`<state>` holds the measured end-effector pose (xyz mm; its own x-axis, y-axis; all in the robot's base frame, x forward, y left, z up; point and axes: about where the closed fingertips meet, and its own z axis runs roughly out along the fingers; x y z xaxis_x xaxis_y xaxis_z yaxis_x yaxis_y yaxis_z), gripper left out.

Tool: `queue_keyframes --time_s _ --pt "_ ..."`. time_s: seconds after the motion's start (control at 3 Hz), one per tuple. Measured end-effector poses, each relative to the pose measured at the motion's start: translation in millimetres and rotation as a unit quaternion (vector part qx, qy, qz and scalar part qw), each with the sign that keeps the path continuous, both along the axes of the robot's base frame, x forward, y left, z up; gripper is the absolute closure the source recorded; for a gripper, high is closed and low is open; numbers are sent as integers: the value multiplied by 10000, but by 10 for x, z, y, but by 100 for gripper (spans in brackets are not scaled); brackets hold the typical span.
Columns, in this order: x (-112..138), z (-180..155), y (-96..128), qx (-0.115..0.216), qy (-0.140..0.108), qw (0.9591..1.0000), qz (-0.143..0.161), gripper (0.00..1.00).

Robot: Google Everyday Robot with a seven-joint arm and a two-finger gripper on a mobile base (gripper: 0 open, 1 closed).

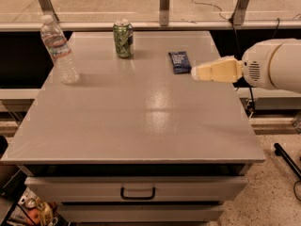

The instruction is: Pick rxbar blueberry

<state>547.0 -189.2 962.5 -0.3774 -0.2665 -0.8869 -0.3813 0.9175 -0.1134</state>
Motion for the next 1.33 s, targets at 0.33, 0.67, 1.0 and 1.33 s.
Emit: queue_keyframes --time_s 0.33,0.67,1.0,1.33 --pt "157 -28 299 1 -147 9999 42 0" --pt "301 -39 521 12 -342 9994 3 0" --pt "494 -91 656 128 -397 9991 -5 0" --pt "791 -182 750 250 -347 9991 -10 0"
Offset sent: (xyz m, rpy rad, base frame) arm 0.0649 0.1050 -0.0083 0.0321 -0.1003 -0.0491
